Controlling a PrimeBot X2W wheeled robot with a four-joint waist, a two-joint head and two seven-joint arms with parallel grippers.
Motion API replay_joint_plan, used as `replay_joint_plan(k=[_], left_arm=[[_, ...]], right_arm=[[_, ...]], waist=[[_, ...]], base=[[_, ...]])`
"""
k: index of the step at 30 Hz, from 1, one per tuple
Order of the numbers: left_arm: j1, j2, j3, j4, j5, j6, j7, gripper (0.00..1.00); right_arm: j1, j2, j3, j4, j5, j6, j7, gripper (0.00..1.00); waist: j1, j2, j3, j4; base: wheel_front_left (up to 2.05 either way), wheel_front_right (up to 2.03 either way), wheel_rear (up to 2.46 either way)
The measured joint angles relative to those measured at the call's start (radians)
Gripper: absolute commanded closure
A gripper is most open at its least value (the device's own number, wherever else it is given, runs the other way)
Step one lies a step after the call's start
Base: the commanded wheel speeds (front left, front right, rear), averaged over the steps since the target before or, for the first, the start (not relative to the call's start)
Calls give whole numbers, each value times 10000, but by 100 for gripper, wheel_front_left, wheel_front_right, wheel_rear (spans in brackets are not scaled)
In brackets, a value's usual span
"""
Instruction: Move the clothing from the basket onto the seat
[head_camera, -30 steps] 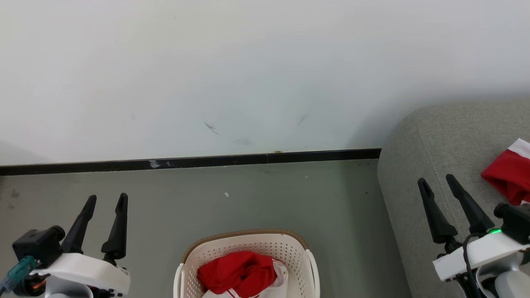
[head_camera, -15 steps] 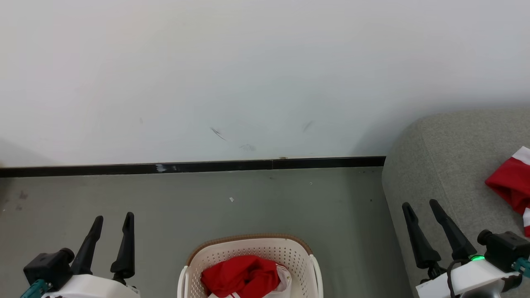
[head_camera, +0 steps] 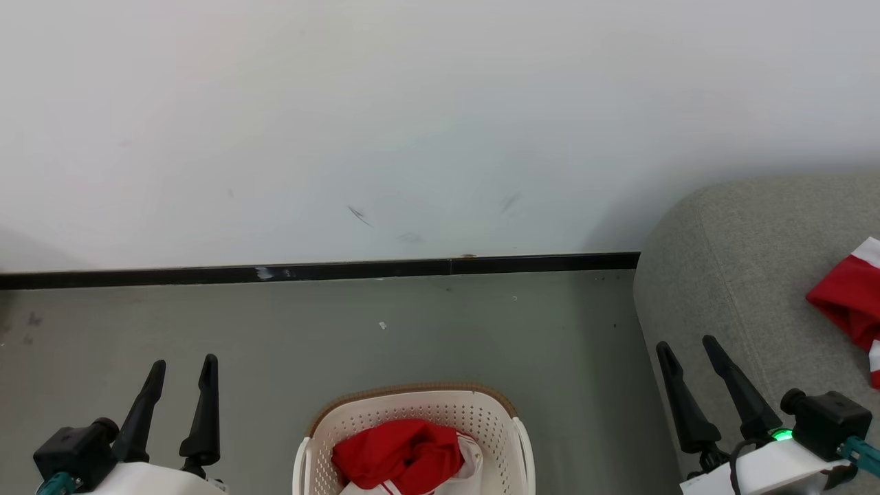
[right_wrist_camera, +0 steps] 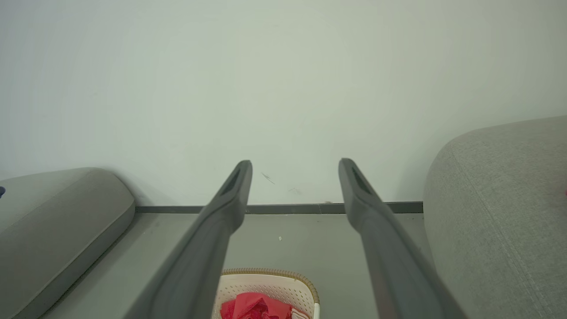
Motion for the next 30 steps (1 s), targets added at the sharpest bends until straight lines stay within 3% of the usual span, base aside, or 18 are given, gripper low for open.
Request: replay_joint_plan(k=[30], left_arm=[[170, -449, 523, 236, 556, -874, 0, 0]], right_arm=[[126, 167, -121, -44, -493, 0, 0, 0]], waist=[[0, 0, 491, -305]], base=[[0, 0, 0]])
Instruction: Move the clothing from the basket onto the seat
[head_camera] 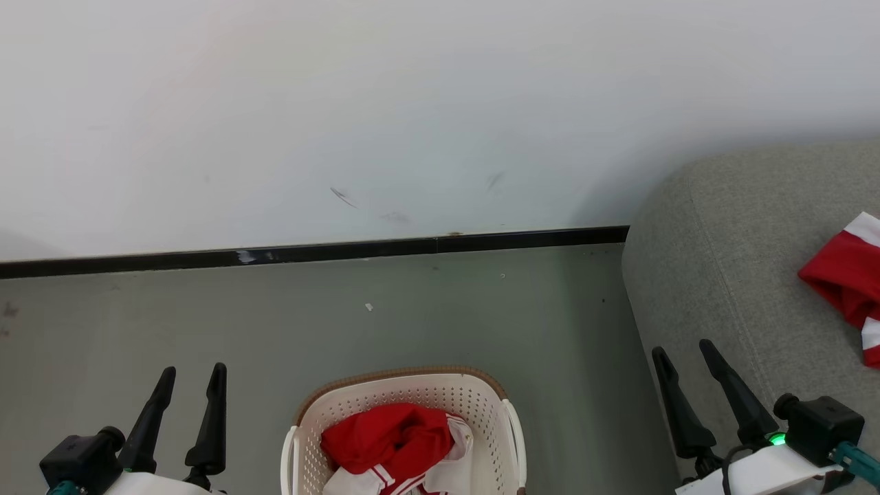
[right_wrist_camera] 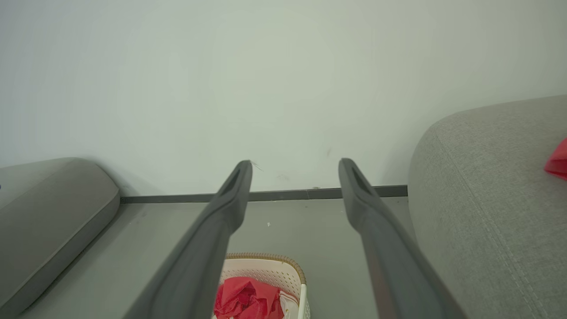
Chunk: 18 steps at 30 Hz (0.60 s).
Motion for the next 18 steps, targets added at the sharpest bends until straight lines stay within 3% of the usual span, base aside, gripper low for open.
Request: replay_joint_plan(k=[18], left_arm=[[-579, -58, -583, 531, 92, -612, 2, 0]], right_arm=[[-449, 96, 100, -228, -320, 0, -2, 0]], waist=[[0, 0, 888, -367]], base=[[0, 0, 0]])
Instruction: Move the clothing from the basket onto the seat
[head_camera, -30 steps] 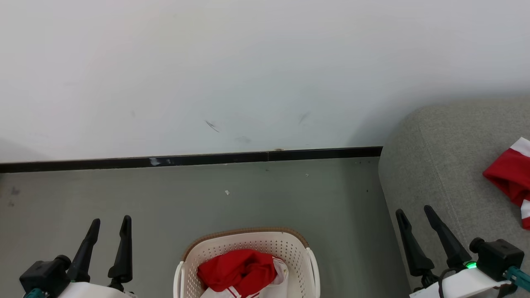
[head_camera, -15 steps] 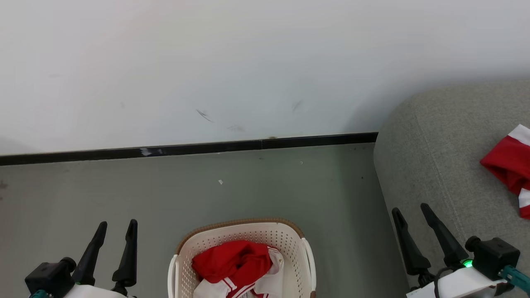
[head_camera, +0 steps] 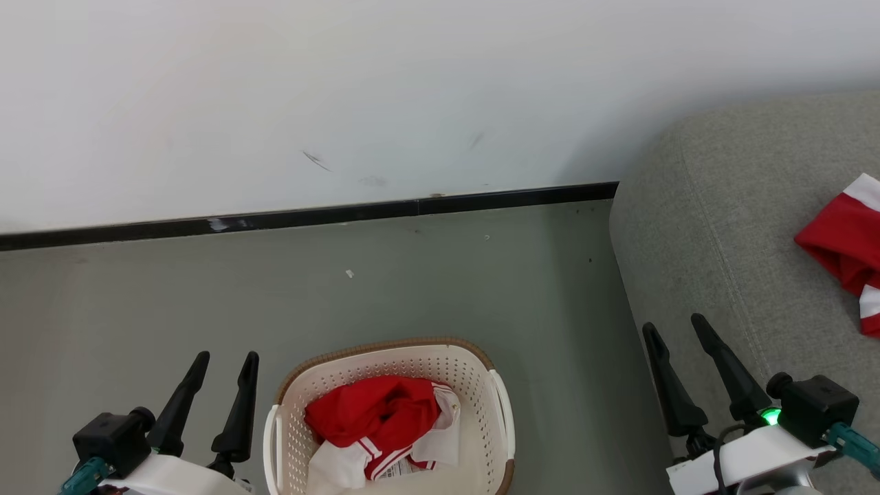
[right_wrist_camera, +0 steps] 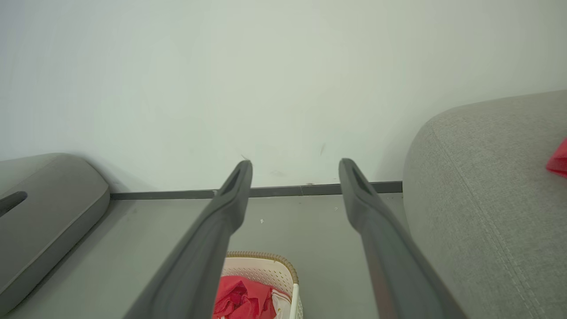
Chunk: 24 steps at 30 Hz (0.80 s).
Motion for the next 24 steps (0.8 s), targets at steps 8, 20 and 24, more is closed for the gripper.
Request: replay_joint_plan(k=[8, 20, 24], left_arm=[[-590, 8, -284, 374, 69, -178, 142, 0], [-1269, 73, -704, 991, 90, -357, 614, 0], [-1577, 125, -926, 1195, 157, -474, 773, 0]], right_arm=[[-280, 54, 130, -36, -240, 0, 0, 0], [-789, -6, 77, -334, -545, 0, 0, 0], [-837, -2, 42, -414, -614, 0, -2, 0]], waist=[[0, 0, 573, -197], [0, 0, 1428, -480], [0, 0, 1734, -583]], base=[[0, 0, 0], [0, 0, 0], [0, 0, 0]])
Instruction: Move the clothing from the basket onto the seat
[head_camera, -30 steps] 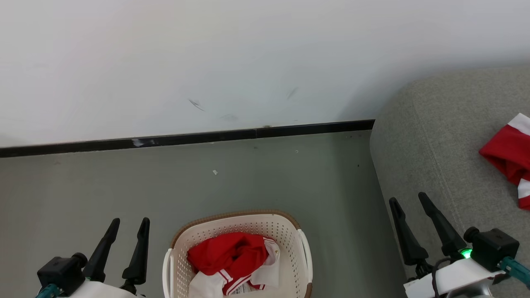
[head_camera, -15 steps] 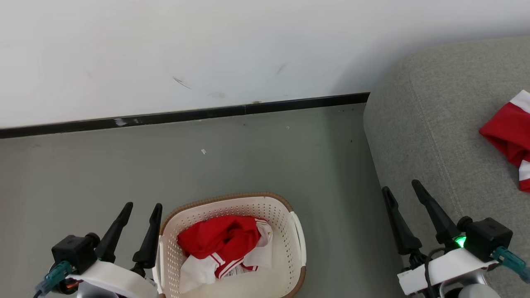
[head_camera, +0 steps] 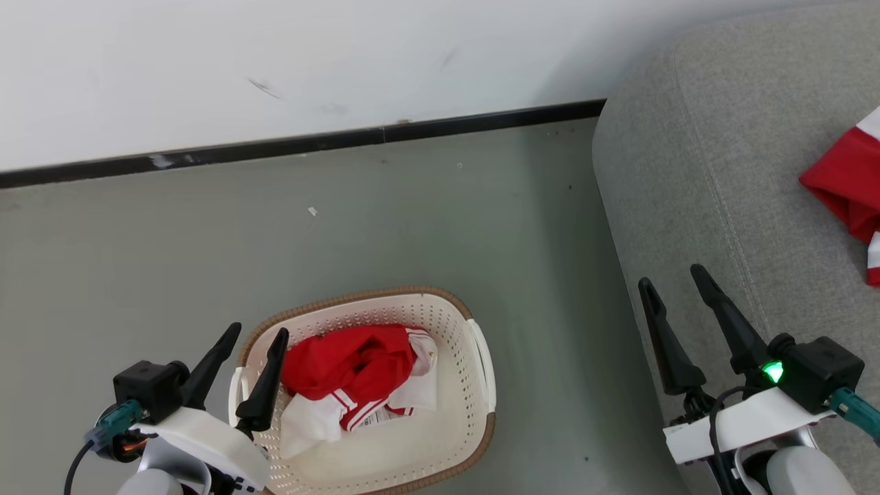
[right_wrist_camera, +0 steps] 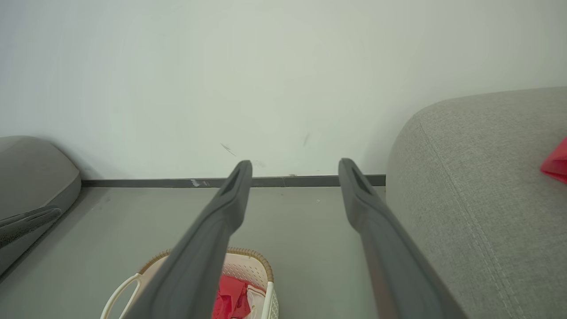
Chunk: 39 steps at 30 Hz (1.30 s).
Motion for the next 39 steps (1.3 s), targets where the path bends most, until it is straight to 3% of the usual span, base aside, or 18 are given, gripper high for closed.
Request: replay_joint_plan(k=[39], left_arm=[[-2105, -123, -1197, 2399, 153, -188, 755, 0]], right_arm=[[-1883, 270, 113, -1003, -531, 0, -38, 0]], waist=[[0, 0, 2972, -1127]], base=[[0, 0, 0]])
